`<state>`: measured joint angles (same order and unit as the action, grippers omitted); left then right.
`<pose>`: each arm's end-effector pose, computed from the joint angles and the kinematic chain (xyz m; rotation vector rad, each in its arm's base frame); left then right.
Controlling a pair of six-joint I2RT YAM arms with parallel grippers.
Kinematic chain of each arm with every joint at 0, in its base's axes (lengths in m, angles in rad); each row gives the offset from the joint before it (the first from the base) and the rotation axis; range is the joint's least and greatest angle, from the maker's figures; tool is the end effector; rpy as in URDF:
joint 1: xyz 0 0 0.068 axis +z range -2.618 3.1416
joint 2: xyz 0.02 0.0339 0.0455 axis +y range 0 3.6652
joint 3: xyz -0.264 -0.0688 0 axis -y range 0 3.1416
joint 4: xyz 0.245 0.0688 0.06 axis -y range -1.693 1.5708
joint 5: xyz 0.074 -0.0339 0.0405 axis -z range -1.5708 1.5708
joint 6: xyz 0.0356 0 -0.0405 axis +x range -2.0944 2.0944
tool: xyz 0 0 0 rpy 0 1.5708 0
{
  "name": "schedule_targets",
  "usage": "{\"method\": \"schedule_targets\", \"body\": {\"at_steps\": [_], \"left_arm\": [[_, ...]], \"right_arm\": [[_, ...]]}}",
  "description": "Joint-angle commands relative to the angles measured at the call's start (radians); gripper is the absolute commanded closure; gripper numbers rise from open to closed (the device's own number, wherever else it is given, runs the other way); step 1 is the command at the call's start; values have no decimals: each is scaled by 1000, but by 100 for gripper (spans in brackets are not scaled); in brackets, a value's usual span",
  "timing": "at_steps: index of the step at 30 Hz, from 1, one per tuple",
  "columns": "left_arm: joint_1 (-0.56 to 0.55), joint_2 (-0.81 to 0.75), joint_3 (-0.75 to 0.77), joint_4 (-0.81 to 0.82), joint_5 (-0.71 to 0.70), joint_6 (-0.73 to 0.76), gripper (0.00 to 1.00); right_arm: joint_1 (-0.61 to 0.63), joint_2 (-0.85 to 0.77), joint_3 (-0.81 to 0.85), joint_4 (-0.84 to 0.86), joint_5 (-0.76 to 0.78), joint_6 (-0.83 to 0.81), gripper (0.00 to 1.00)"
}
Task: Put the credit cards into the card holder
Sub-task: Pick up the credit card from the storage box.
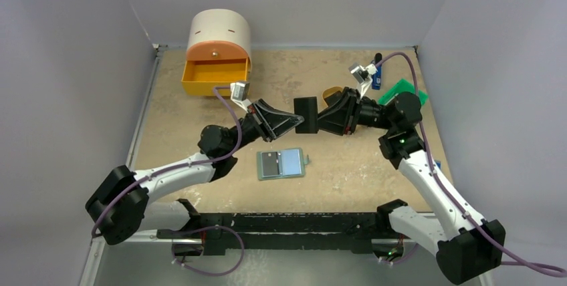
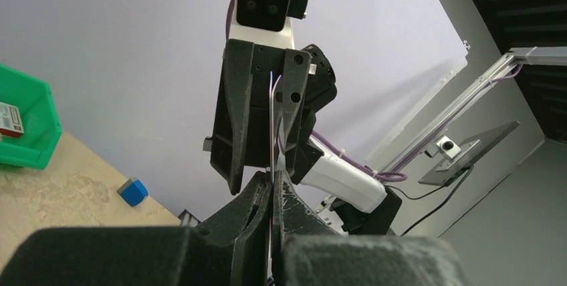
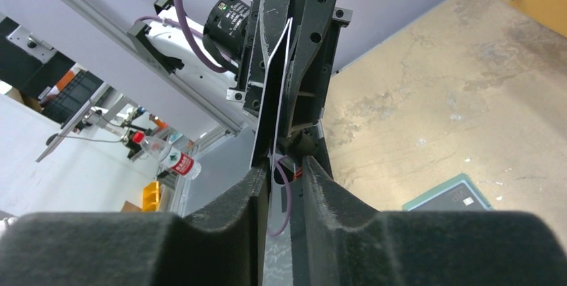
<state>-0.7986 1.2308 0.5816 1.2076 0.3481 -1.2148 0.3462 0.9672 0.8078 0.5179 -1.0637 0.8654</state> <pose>0.1689 -0.1908 0.3190 0.1259 1.2673 -1.9646 0.1842 0.0995 0.3832 -0.6945 1.4591 1.6079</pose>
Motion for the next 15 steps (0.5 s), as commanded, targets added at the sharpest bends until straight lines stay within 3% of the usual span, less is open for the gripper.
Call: {"method": "schedule_targets", "body": {"at_steps": [1,8,15], "left_arm": [[-4,44,82,-40,30,36,100],[-3,60,149,-368,-89,141,100],[14,56,157,-564,-214,198,87]], "right_arm": [[14,10,22,111,10,63,76],[15,32,-63,192,96,141,99],[15,110,-139,384,150,283,100]]}}
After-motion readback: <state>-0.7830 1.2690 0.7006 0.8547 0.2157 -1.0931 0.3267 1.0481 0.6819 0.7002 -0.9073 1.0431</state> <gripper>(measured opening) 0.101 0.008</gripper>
